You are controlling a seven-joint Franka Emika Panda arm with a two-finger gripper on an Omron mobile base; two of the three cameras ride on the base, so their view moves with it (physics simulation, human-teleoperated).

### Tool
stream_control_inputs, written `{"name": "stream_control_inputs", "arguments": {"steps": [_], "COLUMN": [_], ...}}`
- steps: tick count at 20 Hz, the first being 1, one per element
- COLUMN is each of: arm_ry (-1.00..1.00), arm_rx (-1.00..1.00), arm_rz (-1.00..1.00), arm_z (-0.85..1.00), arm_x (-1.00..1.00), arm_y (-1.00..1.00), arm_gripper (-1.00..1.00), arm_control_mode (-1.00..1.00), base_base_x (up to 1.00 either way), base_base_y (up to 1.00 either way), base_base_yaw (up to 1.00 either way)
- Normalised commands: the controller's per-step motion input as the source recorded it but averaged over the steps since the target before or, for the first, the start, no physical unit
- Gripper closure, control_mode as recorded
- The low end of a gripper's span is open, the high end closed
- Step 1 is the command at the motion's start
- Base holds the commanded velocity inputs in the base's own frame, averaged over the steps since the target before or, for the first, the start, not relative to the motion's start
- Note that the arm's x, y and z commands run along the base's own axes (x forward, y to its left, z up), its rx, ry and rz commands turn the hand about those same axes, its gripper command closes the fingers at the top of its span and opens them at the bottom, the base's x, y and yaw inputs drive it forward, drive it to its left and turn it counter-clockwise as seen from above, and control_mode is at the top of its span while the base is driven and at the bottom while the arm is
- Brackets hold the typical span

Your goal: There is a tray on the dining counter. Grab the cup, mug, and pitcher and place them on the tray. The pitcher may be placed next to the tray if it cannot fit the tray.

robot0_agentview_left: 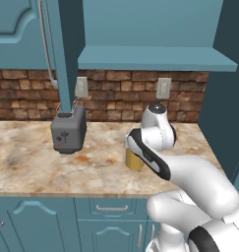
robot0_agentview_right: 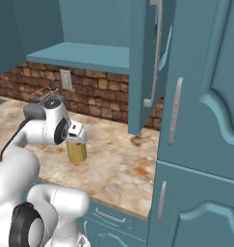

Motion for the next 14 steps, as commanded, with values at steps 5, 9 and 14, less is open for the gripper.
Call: {"name": "stream_control_inputs", "arguments": {"steps": [5,9,14], "arm_ry": [-0.03,-0.02,0.00], "arm_rx": [0.00,0.00,0.00], "arm_rz": [0.04,0.04,0.03], "arm_z": [-0.11,-0.12,-0.18], "arm_x": [0.17,0.23,0.20], "arm_y": [0.05,0.08,0.04], "arm_gripper": [-1.00,-1.00,-1.00], "arm_control_mode": [-1.00,-1.00,-1.00], "base_base_x": [0.00,0.00,0.00], "base_base_y": [0.00,0.00,0.00], "base_base_yaw": [0.00,0.00,0.00]}}
